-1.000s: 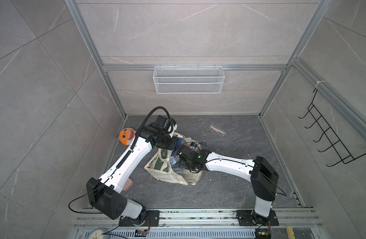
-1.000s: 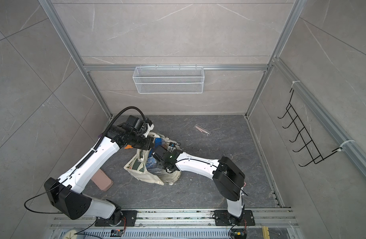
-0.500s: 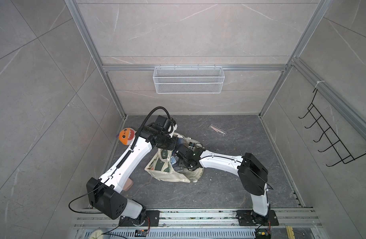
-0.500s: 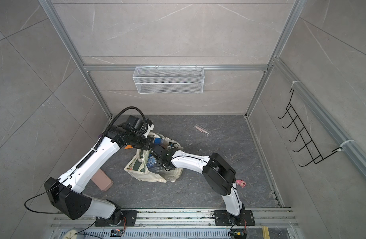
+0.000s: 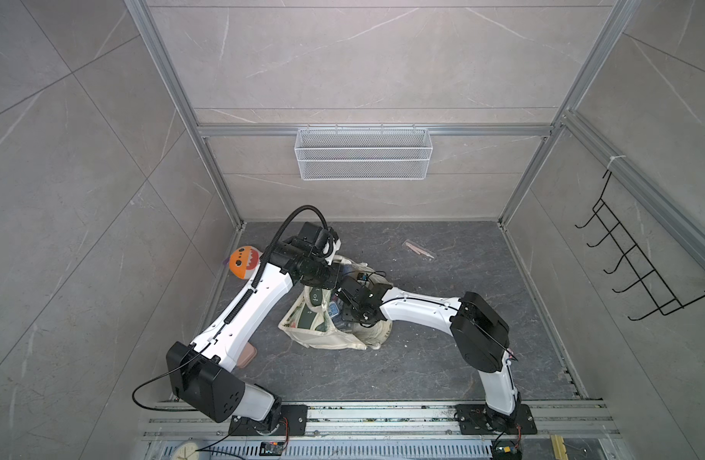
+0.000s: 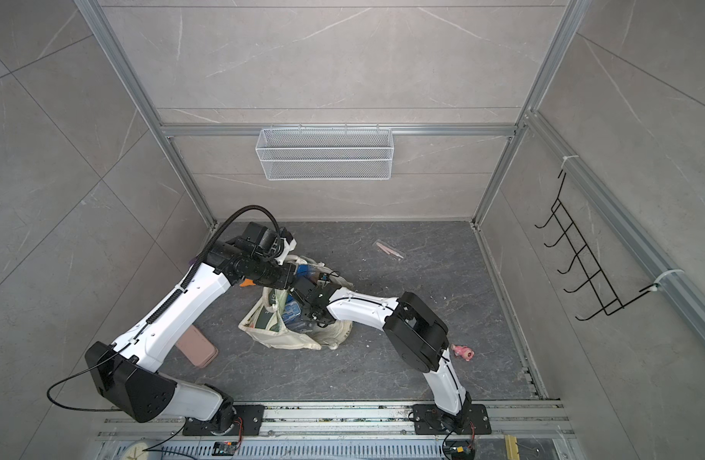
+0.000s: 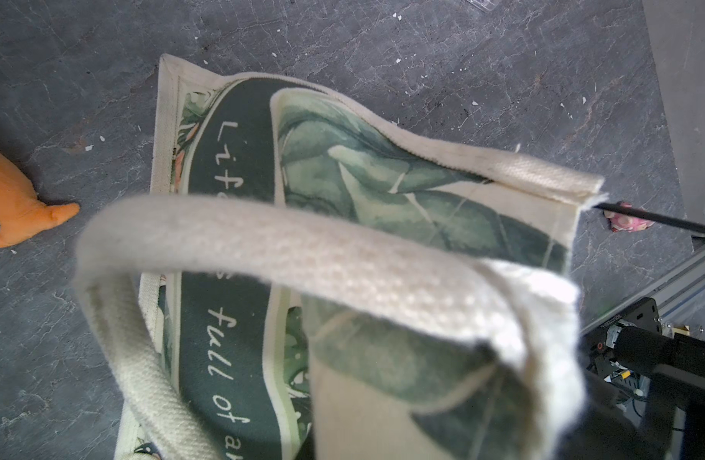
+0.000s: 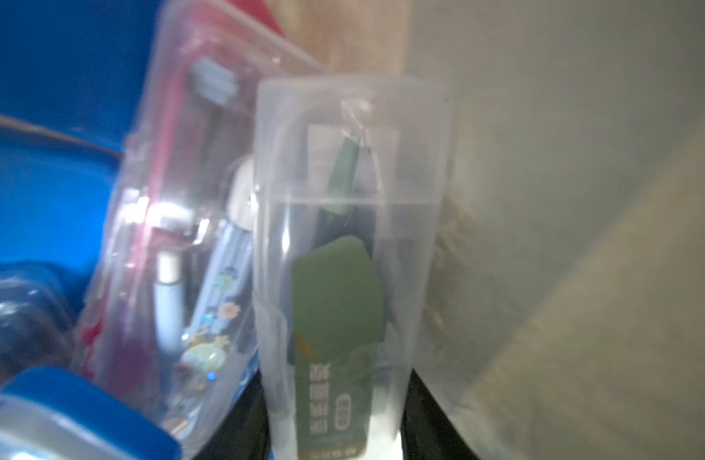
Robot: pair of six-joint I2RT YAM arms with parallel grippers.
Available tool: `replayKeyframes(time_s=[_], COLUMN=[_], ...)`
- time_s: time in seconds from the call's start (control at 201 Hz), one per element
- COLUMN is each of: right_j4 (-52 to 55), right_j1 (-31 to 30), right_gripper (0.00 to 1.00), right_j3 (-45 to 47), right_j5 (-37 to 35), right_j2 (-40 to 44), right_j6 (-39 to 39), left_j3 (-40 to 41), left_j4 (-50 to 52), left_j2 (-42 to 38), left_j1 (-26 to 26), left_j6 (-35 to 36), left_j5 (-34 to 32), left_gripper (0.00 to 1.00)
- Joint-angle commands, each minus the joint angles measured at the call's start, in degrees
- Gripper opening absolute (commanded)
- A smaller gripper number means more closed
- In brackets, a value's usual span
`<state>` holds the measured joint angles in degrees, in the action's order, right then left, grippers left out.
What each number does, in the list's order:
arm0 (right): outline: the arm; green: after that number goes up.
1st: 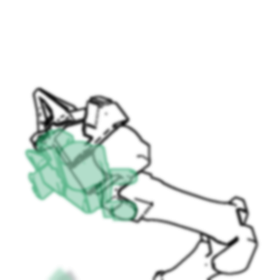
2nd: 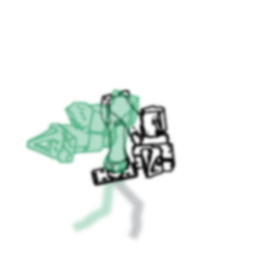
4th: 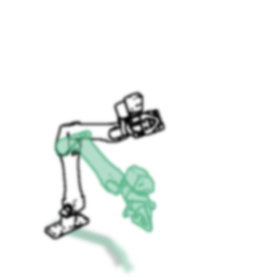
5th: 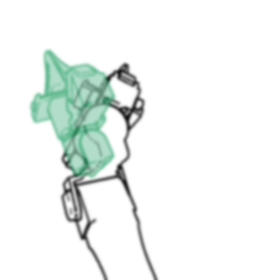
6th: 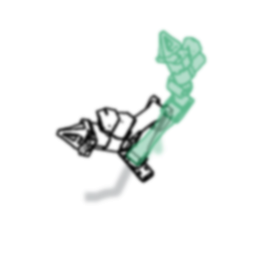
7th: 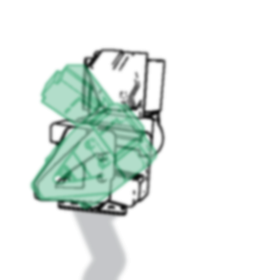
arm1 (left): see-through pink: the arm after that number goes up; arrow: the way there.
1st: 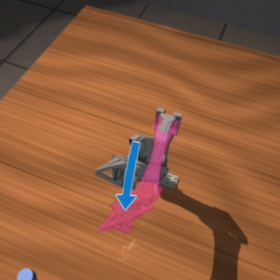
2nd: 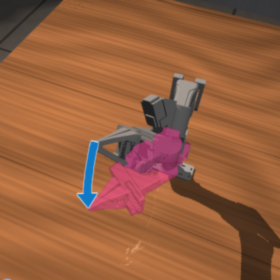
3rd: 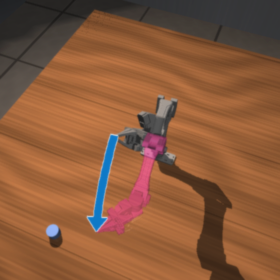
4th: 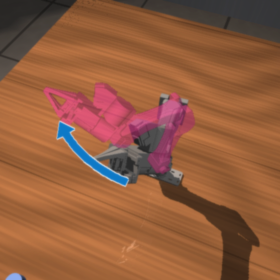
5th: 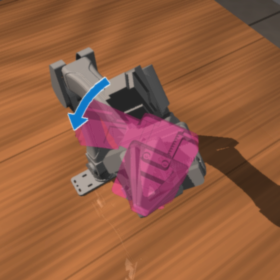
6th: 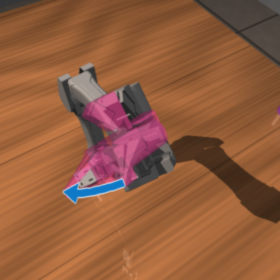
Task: Take out the compass set from the canvas bag
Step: Pick up the compass set from the canvas bag.
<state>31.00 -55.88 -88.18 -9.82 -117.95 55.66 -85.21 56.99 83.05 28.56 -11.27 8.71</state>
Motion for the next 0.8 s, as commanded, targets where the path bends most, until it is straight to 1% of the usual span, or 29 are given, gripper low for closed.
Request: replayKeyframes(time_s=[0.0,0.105,0.304,0.793], right_j4=[-1.5,-1.4,-1.8,-2.2], right_j1=[0.3,0.2,-0.9,-2.5], right_gripper=[0.39,0.36,0.35,0.32], right_j3=[-2.4,-2.5,-1.2,4.9], right_j5=[0.8,1.0,0.7,-0.8], right_j2=[0.4,1.9,6.1,16.3], right_j6=[-3.4,-4.2,-5.3,-4.3], left_j3=[-0.7,-0.7,-0.6,-0.7], left_j4=[-0.9,-0.9,-0.9,-1.0], left_j2=[-3.2,-3.2,-3.2,-3.1], left_j1=[0.2,0.2,0.1,0.2], left_j6=[1.1,0.9,0.8,0.3], left_j5=[3.4,3.2,2.9,2.2], left_gripper=[0.00,0.00,0.00,0.00])
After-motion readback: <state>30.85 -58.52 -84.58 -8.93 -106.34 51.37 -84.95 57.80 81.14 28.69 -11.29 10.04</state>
